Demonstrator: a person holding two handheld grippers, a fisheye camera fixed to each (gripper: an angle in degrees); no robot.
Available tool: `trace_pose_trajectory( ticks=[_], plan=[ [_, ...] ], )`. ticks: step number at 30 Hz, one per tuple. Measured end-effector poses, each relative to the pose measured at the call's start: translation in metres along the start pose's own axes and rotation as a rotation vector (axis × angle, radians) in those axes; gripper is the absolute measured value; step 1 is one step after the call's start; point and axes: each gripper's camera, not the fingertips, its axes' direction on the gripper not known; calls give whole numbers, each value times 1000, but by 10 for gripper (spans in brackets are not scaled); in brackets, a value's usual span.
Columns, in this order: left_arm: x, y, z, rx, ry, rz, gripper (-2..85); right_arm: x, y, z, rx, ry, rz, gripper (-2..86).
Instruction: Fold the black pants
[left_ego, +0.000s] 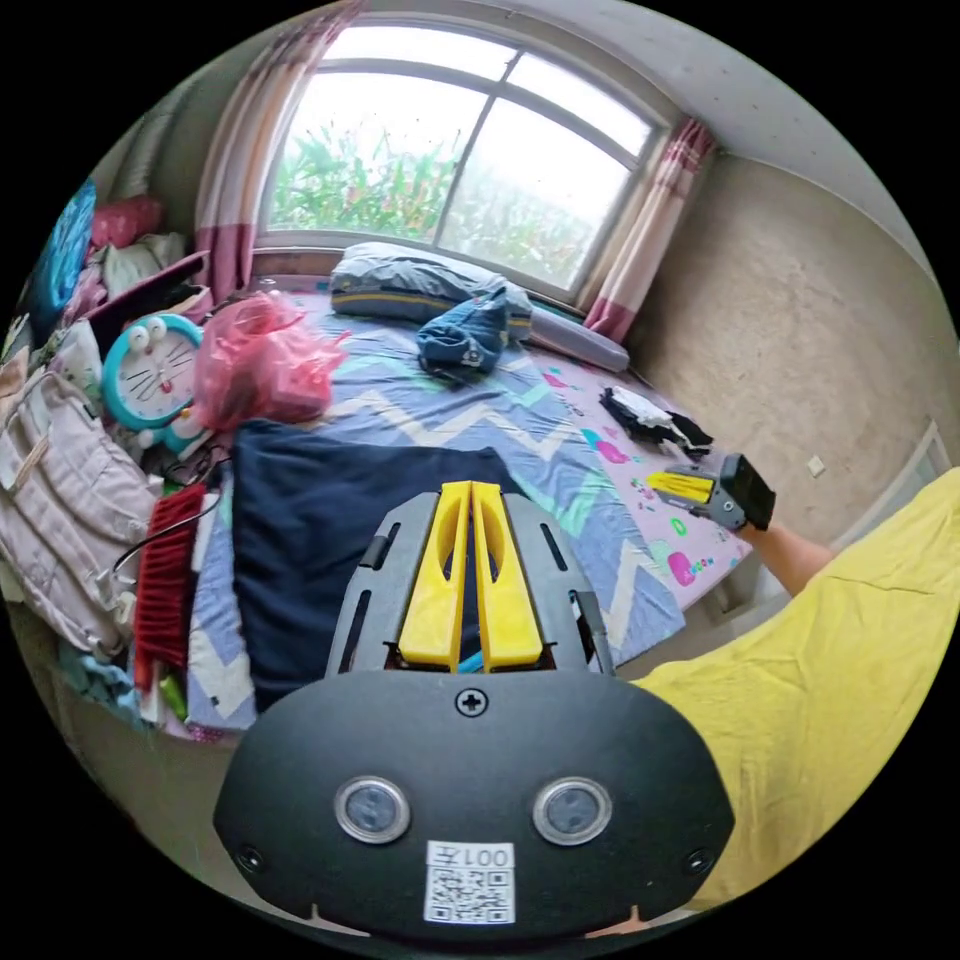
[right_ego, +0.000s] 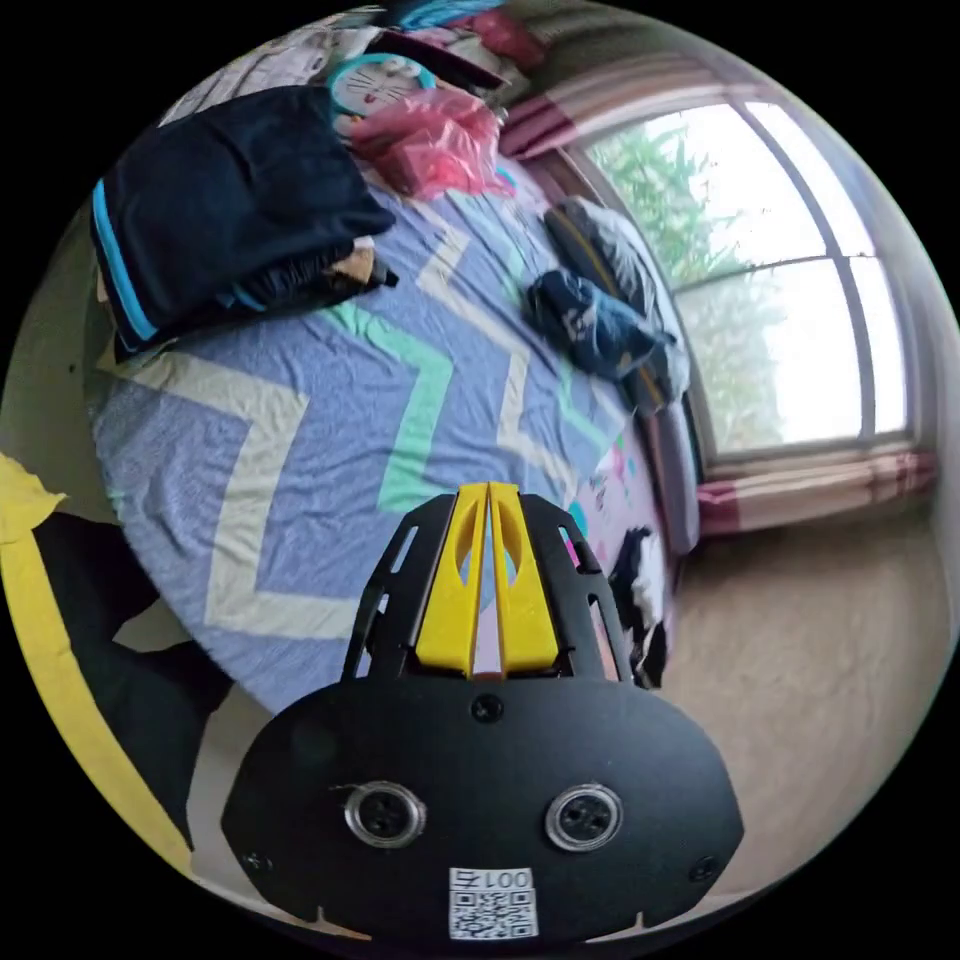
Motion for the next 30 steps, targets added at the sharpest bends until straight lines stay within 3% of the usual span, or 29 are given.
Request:
trace_pose_trajectory(
  ticks=[5,9,12,18,26,30],
  plan=[
    [110,-30,59,-49,218,83,-12,23,95,-12,-277,12,187,1],
    [205,-45,100,-116,320,189,-12,47,182,-40,-577,131,162,1],
    [294,-48,128,-140,375,268,-12,58,248,-77,-651,294,145,0],
    [491,-28,187,-205,496,348,-12,57,380,-151,-706,413,157,0],
    [751,-21,284,-370,873,412,-13,87,523,-283,-789,471,350,0],
    [832,-28,323,-422,988,381,-12,104,568,-348,-873,625,353,0]
  ],
)
